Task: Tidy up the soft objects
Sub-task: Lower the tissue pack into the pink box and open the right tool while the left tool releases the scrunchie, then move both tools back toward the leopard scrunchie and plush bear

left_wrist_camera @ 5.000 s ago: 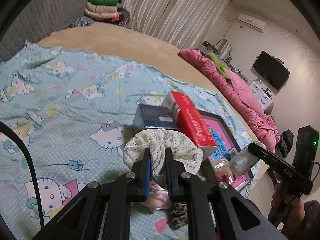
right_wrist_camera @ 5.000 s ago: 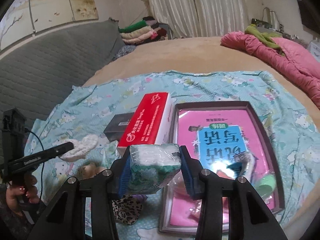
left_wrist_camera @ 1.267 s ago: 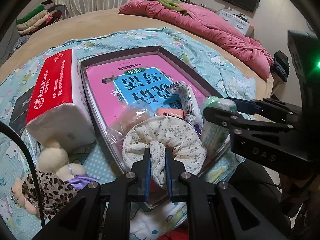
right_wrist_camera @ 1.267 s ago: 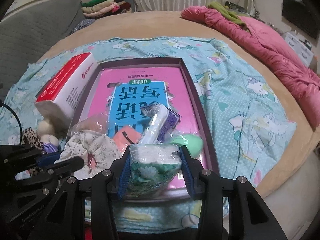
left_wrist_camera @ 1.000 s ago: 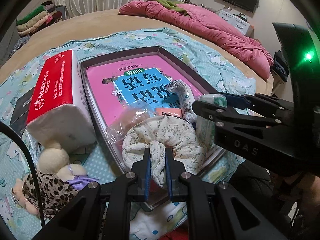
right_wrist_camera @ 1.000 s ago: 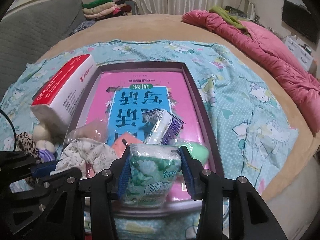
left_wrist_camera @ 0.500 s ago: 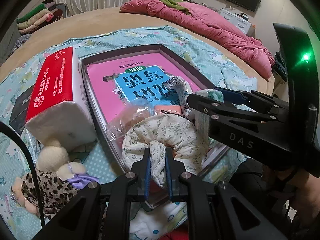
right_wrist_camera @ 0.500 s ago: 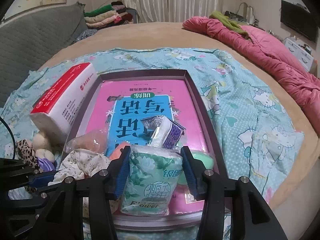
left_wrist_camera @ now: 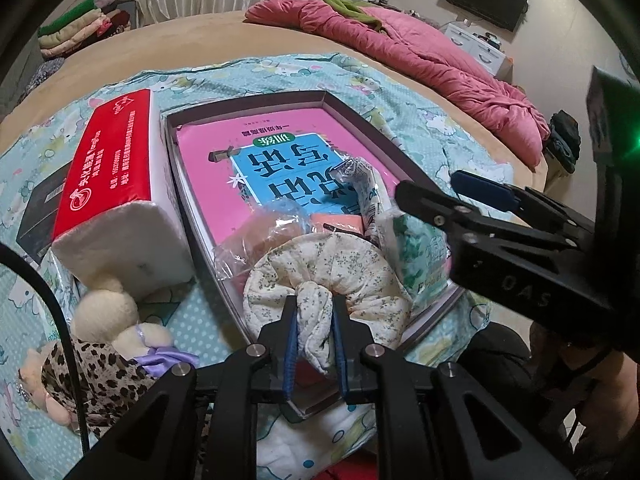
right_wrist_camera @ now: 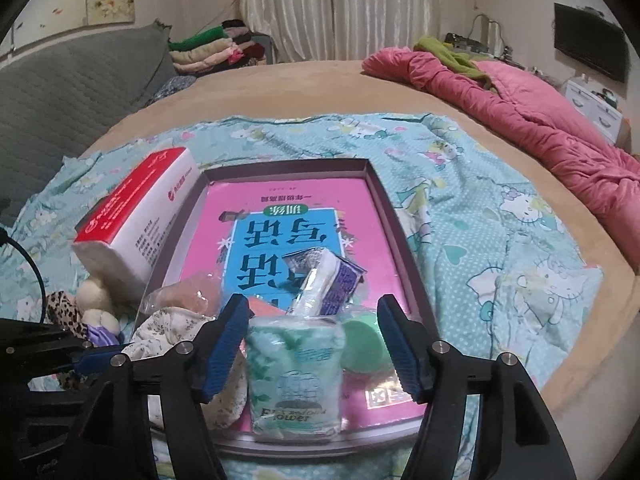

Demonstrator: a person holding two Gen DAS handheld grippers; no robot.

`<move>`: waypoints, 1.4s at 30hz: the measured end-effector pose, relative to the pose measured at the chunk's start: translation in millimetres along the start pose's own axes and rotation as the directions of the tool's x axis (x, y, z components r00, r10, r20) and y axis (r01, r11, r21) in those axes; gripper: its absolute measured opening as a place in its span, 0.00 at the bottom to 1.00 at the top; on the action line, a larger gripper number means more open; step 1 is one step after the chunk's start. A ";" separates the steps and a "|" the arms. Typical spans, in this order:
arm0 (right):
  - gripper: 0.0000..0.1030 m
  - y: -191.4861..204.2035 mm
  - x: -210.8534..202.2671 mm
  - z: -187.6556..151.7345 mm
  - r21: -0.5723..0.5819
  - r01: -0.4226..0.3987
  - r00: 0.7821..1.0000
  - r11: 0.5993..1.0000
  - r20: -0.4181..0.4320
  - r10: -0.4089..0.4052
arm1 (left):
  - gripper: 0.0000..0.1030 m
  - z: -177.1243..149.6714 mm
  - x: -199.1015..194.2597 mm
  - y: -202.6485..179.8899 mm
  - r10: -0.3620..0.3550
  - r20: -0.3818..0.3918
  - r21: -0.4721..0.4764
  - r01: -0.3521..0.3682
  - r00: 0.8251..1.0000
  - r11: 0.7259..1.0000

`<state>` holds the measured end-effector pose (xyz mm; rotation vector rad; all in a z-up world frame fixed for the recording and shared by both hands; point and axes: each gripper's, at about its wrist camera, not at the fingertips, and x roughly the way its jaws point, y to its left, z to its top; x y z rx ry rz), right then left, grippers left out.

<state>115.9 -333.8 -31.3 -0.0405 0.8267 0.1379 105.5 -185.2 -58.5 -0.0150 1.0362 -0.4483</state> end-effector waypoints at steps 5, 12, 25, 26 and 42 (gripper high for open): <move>0.70 -8.9 -7.3 -1.3 0.035 0.005 1.000 0.999 0.005 -0.005 | 0.22 0.9 -3.5 -1.1 -0.001 0.003 -0.002 0.001 1.000 1.000; 0.71 -17.7 -15.1 -3.7 0.073 0.009 1.000 0.997 0.015 -0.010 | 0.29 1.9 -10.1 -3.8 0.002 0.012 0.007 -0.002 1.000 1.000; 0.72 -24.3 -26.7 -3.3 0.103 0.028 0.999 0.994 0.025 -0.031 | 0.46 9.1 -34.9 -8.7 0.019 0.057 0.013 -0.020 0.998 1.000; 0.72 -24.6 -27.9 -2.8 0.104 0.030 0.999 0.994 0.027 -0.033 | 0.50 9.7 -36.4 -9.2 0.022 0.060 0.014 -0.023 0.998 1.000; 0.74 -24.5 -43.6 5.7 0.114 0.039 0.998 0.993 0.042 -0.044 | 0.65 13.5 -67.3 -8.6 0.104 0.095 0.014 -0.106 0.990 0.994</move>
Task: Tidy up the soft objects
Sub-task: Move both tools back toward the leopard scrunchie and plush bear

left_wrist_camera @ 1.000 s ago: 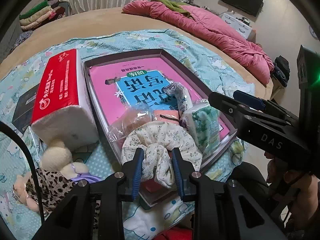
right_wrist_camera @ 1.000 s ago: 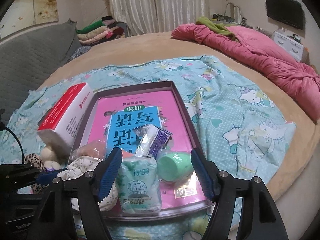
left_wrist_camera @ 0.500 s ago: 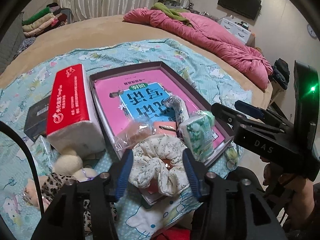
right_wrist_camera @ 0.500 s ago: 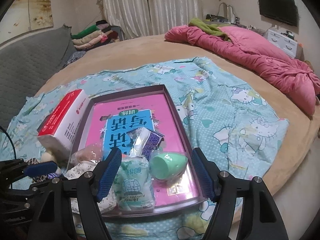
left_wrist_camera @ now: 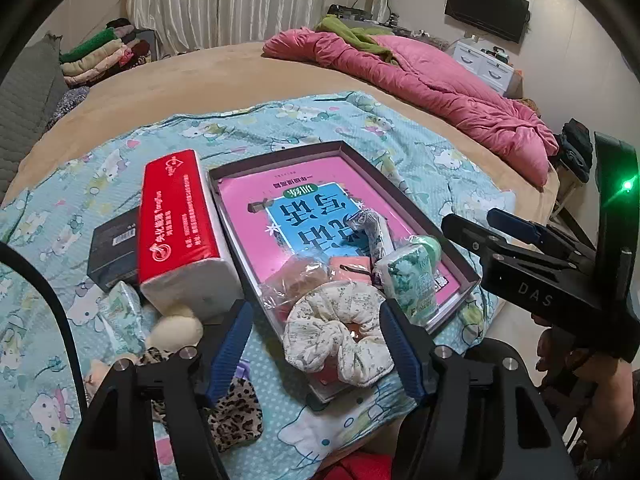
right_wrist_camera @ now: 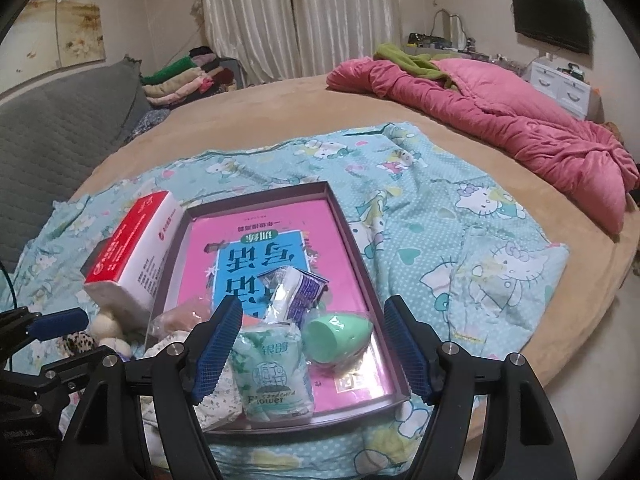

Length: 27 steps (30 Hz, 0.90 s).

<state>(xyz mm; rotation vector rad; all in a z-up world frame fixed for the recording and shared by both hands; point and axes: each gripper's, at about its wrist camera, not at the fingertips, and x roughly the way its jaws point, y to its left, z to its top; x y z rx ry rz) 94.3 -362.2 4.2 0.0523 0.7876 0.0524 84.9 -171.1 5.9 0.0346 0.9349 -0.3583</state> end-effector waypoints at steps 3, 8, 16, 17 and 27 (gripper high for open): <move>0.75 -0.1 -3.2 1.1 0.003 0.001 1.000 1.000 0.002 -0.001 | 0.68 -0.7 -6.5 -0.4 0.011 0.001 0.007 -0.011 1.000 1.000; 0.75 2.1 -9.6 5.0 -0.001 0.001 1.000 1.000 0.008 -0.001 | 0.69 -1.9 -18.6 0.7 0.025 0.013 0.019 -0.025 1.000 1.000; 0.75 11.2 -28.5 16.2 -0.004 -0.032 0.999 0.999 0.044 0.032 | 0.71 1.9 -41.2 6.0 0.053 0.053 0.018 -0.054 0.997 0.998; 0.75 12.6 -30.5 17.7 -0.006 -0.036 0.998 0.999 0.046 0.036 | 0.71 2.2 -43.3 6.8 0.057 0.054 0.017 -0.058 0.997 0.998; 0.75 34.7 -52.0 27.2 -0.025 -0.090 0.993 0.996 0.069 0.091 | 0.74 0.9 -65.4 22.8 0.087 0.070 -0.002 -0.087 0.994 0.996</move>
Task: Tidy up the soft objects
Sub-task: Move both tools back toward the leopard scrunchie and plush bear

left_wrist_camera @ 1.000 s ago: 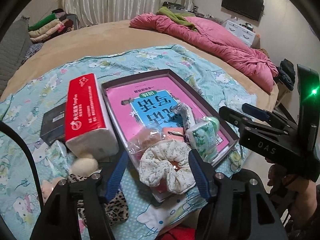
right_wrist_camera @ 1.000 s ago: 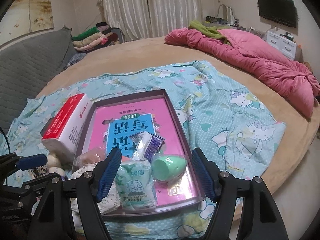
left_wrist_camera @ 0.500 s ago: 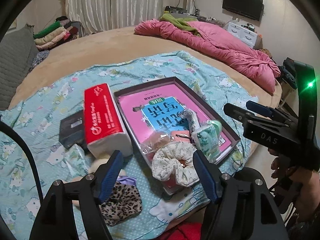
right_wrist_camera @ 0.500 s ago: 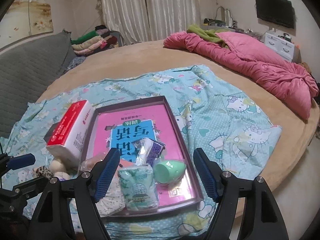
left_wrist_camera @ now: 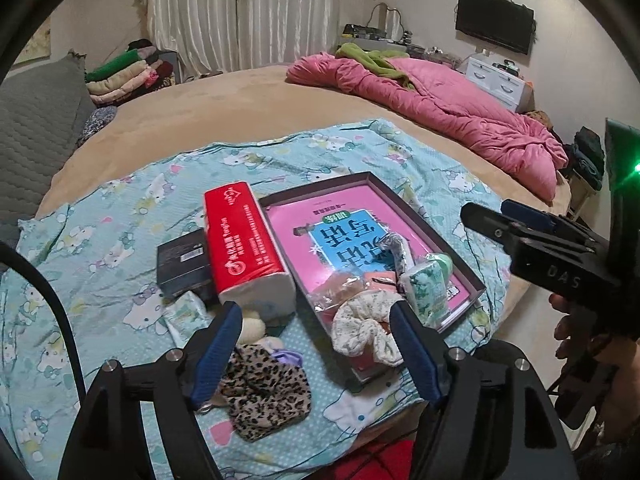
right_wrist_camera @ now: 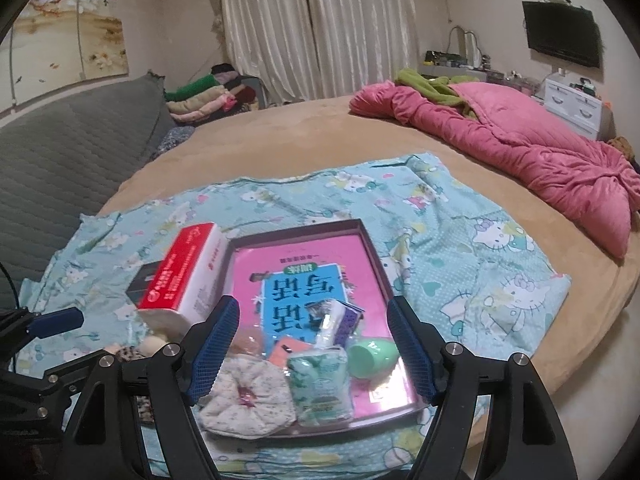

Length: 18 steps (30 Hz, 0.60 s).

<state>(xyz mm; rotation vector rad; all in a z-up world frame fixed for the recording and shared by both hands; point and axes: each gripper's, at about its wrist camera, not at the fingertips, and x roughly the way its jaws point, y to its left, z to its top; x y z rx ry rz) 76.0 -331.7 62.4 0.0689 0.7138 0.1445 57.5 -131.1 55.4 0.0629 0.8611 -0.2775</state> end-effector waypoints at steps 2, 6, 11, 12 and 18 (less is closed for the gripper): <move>0.75 6.4 -4.7 2.0 -0.006 -0.009 1.000 1.000 0.009 0.010 | 0.74 -1.3 -2.4 6.1 0.011 -0.001 -0.006 -0.011 1.000 1.000; 0.75 23.0 -13.6 5.3 -0.030 -0.035 0.999 0.999 0.021 0.036 | 0.74 -4.5 -6.9 18.9 0.010 -0.003 -0.031 -0.010 1.000 0.999; 0.75 43.5 -20.6 7.2 -0.063 -0.064 0.998 0.996 0.022 0.065 | 0.74 -7.0 -12.4 35.7 0.027 0.000 -0.063 -0.027 1.000 0.998; 0.75 47.5 -21.8 7.0 -0.067 -0.072 0.997 0.995 0.019 0.073 | 0.74 -7.0 -14.1 40.9 0.033 0.001 -0.072 -0.033 0.999 0.997; 0.76 71.9 -26.7 5.4 -0.114 -0.101 0.995 0.988 0.012 0.103 | 0.74 -5.7 -29.5 72.6 0.078 0.020 -0.129 -0.075 0.997 0.989</move>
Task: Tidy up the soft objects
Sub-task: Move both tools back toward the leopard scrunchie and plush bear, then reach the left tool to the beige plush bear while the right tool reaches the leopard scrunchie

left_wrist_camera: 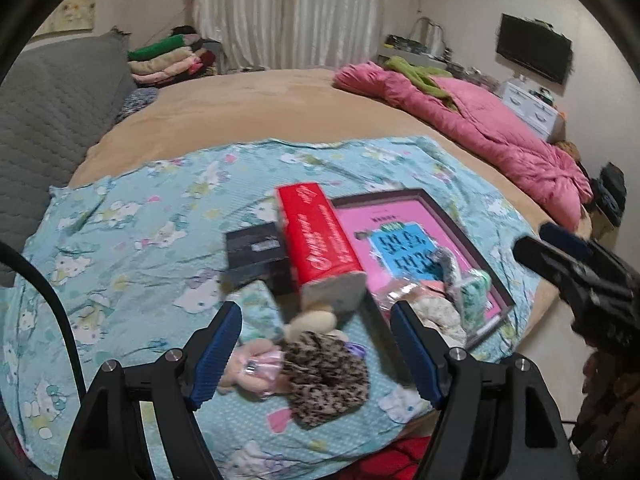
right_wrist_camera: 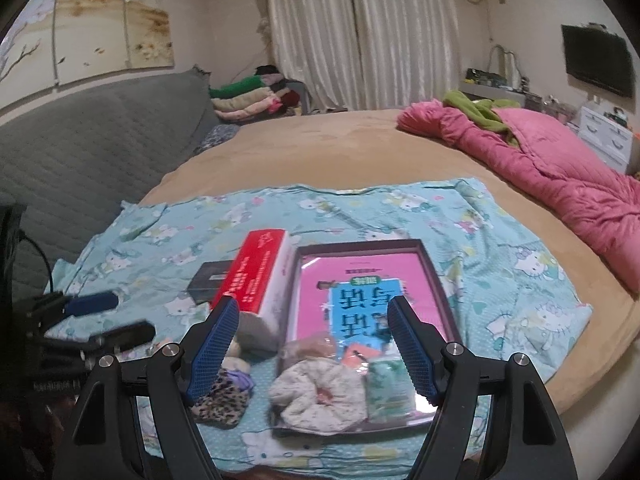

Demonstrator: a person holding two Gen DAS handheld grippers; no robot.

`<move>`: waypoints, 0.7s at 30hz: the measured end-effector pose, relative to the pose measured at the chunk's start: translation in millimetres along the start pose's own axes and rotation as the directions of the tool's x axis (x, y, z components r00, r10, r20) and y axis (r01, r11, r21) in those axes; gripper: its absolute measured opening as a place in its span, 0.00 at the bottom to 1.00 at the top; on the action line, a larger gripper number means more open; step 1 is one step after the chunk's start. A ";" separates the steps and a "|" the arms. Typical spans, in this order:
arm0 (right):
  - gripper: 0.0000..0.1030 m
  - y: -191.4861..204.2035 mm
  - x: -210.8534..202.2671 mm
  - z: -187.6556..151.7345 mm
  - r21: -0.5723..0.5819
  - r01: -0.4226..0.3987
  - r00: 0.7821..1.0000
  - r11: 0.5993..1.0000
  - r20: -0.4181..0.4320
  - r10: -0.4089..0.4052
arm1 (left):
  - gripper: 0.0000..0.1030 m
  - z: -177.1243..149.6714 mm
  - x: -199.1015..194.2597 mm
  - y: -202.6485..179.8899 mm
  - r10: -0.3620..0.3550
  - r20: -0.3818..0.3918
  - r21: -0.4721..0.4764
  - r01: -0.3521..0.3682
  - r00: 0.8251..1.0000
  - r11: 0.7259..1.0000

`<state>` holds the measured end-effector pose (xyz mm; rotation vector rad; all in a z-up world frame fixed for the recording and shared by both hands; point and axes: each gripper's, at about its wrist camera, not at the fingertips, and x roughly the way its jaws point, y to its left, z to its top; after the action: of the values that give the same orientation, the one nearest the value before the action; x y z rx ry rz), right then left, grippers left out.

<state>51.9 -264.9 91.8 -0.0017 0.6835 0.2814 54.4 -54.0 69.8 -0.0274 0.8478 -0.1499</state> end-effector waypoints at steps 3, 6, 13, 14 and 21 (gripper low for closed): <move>0.76 10.8 0.6 -0.8 -0.022 -0.012 1.000 1.000 -0.006 0.012 | 0.74 2.0 -4.8 18.8 0.019 0.006 -0.027 -0.019 1.000 0.999; 0.76 20.2 1.8 -1.9 -0.044 -0.025 1.000 0.999 -0.014 0.024 | 0.74 2.1 -8.4 35.5 0.035 0.010 -0.060 -0.034 0.999 0.998; 0.76 42.3 9.5 -7.5 -0.093 -0.052 0.998 0.994 -0.045 0.048 | 0.74 -5.4 -10.2 69.5 0.070 0.004 -0.121 -0.069 0.998 0.990; 0.76 45.3 10.8 -8.4 -0.099 -0.055 0.997 0.994 -0.051 0.050 | 0.74 -6.9 -9.8 73.3 0.073 0.002 -0.129 -0.072 0.997 0.989; 0.76 64.7 18.2 -17.2 -0.149 -0.081 0.994 0.986 -0.078 0.070 | 0.74 -19.5 -2.0 90.5 0.081 -0.022 -0.152 -0.083 0.996 0.985</move>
<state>38.0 -199.6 73.0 -0.1326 0.7343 0.4073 49.4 36.5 50.8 -0.1355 0.8731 -0.0072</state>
